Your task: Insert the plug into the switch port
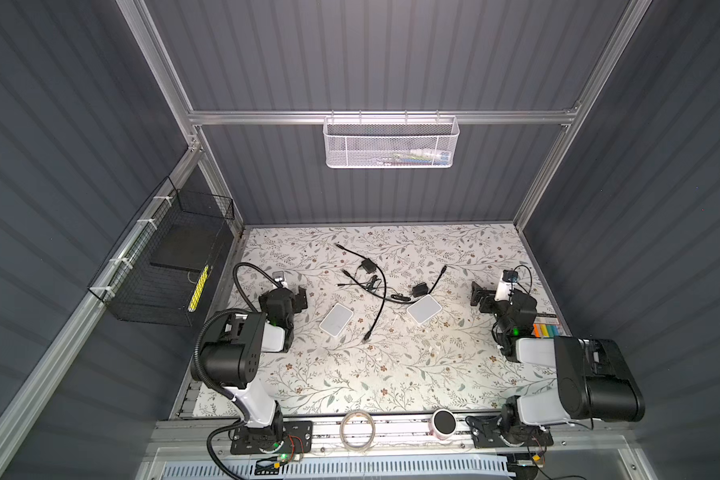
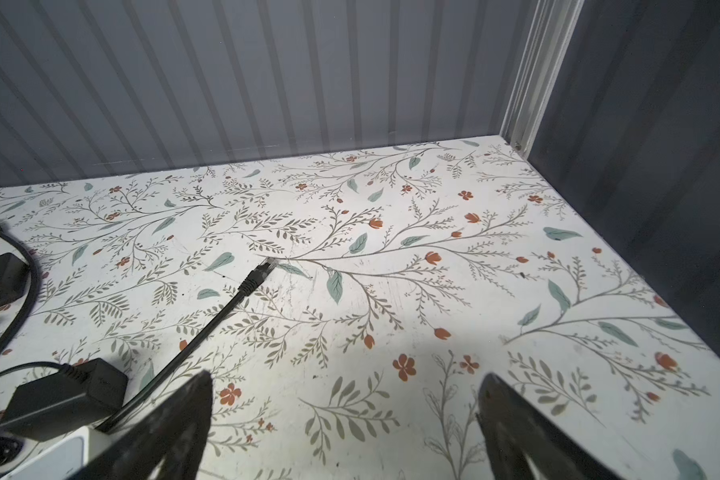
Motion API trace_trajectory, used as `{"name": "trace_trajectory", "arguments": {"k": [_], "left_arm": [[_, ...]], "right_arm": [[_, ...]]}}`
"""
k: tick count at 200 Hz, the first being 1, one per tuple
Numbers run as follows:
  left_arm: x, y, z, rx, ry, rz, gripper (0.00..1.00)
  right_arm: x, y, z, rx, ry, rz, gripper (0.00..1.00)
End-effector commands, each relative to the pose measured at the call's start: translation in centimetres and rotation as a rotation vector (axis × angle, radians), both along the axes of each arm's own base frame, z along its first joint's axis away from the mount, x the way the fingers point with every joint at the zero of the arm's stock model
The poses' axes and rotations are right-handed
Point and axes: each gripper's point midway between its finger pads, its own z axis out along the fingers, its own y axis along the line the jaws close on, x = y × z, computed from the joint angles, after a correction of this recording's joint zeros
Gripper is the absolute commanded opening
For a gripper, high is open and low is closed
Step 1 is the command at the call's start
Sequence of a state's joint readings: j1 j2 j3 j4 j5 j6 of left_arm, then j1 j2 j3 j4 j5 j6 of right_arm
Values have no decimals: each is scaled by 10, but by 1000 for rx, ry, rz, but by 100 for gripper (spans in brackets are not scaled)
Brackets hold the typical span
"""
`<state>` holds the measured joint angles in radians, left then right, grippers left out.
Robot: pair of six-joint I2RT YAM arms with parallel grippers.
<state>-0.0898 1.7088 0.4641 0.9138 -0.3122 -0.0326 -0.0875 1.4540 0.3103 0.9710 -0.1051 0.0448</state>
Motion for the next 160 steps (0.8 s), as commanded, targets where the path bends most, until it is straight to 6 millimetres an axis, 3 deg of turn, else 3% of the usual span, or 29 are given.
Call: {"name": "trace_trajectory", "arguments": {"k": [1,160], "left_arm": [[0,2,0,13,-6,-5,100],[0,1,-1,12,-1,-8,100]], "right_arm": [[5,-3,5,6,-12,-11,99],[6,-3,4,13,-5,-11,99]]}}
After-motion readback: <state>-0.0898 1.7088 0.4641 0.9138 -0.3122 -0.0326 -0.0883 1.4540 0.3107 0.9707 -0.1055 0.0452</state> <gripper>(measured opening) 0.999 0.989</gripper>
